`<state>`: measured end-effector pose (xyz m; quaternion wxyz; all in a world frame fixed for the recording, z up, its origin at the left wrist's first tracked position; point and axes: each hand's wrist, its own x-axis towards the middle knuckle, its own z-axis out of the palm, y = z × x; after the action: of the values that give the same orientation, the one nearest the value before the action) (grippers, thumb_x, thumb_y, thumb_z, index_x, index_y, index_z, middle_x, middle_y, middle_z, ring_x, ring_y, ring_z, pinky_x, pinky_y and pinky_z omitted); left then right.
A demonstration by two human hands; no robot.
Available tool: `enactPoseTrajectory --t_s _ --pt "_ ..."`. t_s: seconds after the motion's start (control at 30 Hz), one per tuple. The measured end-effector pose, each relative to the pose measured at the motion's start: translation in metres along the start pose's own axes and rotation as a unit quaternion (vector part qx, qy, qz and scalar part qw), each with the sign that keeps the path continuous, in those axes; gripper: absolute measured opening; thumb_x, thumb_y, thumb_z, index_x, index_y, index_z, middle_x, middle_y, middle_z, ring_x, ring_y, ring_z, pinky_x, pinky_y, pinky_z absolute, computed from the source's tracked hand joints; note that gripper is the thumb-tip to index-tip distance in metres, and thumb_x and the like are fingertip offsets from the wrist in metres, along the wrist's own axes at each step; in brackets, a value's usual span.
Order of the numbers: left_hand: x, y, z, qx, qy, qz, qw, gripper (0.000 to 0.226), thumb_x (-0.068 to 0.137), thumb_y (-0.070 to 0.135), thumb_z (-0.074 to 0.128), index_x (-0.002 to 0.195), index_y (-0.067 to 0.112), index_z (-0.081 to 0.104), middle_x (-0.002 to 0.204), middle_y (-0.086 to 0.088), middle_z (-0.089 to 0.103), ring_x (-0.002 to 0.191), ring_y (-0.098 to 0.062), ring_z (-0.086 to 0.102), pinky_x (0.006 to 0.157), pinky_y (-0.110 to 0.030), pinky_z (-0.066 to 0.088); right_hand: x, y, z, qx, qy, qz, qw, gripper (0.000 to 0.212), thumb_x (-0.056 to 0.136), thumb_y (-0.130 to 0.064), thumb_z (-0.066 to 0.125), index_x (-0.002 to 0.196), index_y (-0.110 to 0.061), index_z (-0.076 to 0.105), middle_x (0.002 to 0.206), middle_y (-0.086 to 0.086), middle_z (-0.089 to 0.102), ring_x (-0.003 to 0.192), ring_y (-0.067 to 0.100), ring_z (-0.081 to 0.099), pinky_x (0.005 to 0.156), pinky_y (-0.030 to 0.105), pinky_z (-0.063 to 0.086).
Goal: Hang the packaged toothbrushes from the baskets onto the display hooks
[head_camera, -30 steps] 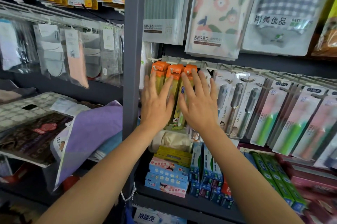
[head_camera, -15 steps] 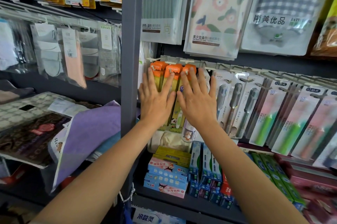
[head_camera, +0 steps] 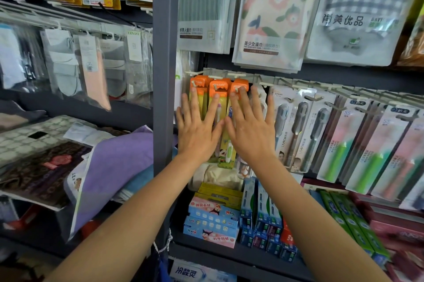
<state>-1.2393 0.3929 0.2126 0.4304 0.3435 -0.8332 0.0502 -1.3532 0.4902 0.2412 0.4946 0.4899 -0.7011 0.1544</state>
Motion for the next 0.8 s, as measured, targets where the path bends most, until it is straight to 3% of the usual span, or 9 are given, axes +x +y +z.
enactPoseTrajectory --t_s 0.2,0.27,0.33,0.37,0.43,0.53,0.6,0.73,0.8 --pt "-0.045 -0.009 0.009 -0.043 0.014 0.004 0.999 0.063 0.106 0.053 0.023 0.161 0.033 0.002 0.168 -0.017 -0.01 0.154 -0.041 -0.006 0.123 -0.054 0.006 -0.065 -0.014 -0.004 0.141 0.092 0.005 0.986 0.047 0.103 -0.024 0.046 0.146 -0.006 0.051 0.156 0.013 0.044 0.149 0.034 0.034 0.123 0.052 0.022" --pt "-0.066 -0.011 0.012 -0.058 -0.002 -0.009 0.998 0.064 0.105 0.052 0.021 0.161 0.03 -0.003 0.168 -0.015 -0.015 0.155 -0.038 -0.007 0.121 -0.047 0.001 -0.103 -0.026 0.002 0.225 0.062 0.039 0.972 0.036 0.1 -0.018 0.049 0.131 -0.006 0.062 0.134 0.013 0.061 0.126 0.032 0.055 0.104 0.048 0.045" --pt "-0.088 -0.01 0.017 -0.084 -0.023 -0.042 0.995 0.068 0.105 0.049 0.025 0.162 0.025 -0.001 0.168 -0.013 -0.016 0.155 -0.034 -0.007 0.12 -0.041 -0.002 -0.131 -0.038 0.007 0.361 -0.024 0.146 0.921 0.025 0.1 -0.015 0.049 0.116 -0.008 0.067 0.105 0.005 0.066 0.09 0.021 0.06 0.073 0.039 0.05" --pt "-0.1 -0.007 0.02 -0.105 -0.032 -0.065 0.992 0.069 0.104 0.047 0.029 0.162 0.022 0.003 0.168 -0.013 -0.013 0.156 -0.032 -0.006 0.121 -0.039 -0.001 -0.138 -0.043 0.007 0.432 -0.086 0.232 0.867 0.021 0.101 -0.014 0.05 0.112 -0.01 0.067 0.096 0.001 0.065 0.078 0.017 0.058 0.065 0.034 0.047" --pt "-0.124 -0.001 0.024 -0.157 -0.031 -0.118 0.98 0.065 0.103 0.041 0.04 0.16 0.016 0.02 0.167 -0.015 0.005 0.154 -0.031 0.008 0.123 -0.039 0.012 -0.14 -0.049 0.008 0.557 -0.197 0.414 0.693 0.017 0.102 -0.014 0.053 0.11 -0.012 0.067 0.09 0.0 0.068 0.076 0.018 0.063 0.06 0.025 0.049" --pt "-0.145 0.003 0.032 -0.255 -0.016 -0.205 0.945 0.034 0.1 0.027 0.054 0.129 0.009 0.054 0.133 -0.012 0.051 0.126 -0.03 0.049 0.099 -0.031 0.041 -0.134 -0.054 0.017 0.688 -0.24 0.55 0.409 0.018 0.101 -0.02 0.06 0.114 -0.009 0.067 0.105 0.01 0.073 0.098 0.027 0.07 0.085 0.036 0.06" --pt "-0.137 0.006 0.033 -0.395 -0.057 -0.343 0.85 0.016 0.101 0.026 0.055 0.105 0.013 0.063 0.106 -0.006 0.063 0.105 -0.029 0.062 0.086 -0.035 0.048 -0.128 -0.055 0.019 0.741 -0.223 0.563 0.289 0.026 0.101 -0.024 0.06 0.121 -0.008 0.063 0.115 0.009 0.07 0.11 0.026 0.065 0.1 0.044 0.051" --pt "-0.11 0.013 0.022 -0.662 -0.097 -0.534 0.517 0.022 0.101 0.033 0.06 0.102 0.013 0.066 0.091 -0.007 0.069 0.08 -0.019 0.068 0.07 -0.031 0.058 -0.113 -0.055 0.016 0.778 -0.205 0.564 0.185 0.029 0.103 -0.028 0.054 0.128 -0.013 0.055 0.12 0.003 0.064 0.112 0.019 0.058 0.103 0.038 0.041" --pt "-0.104 0.016 0.02 -0.704 -0.086 -0.531 0.464 0.022 0.098 0.032 0.063 0.106 0.011 0.066 0.098 -0.008 0.072 0.084 -0.017 0.069 0.066 -0.026 0.057 -0.108 -0.054 0.017 0.781 -0.196 0.57 0.162 0.03 0.103 -0.028 0.056 0.128 -0.012 0.059 0.119 0.003 0.066 0.108 0.018 0.06 0.103 0.037 0.042"
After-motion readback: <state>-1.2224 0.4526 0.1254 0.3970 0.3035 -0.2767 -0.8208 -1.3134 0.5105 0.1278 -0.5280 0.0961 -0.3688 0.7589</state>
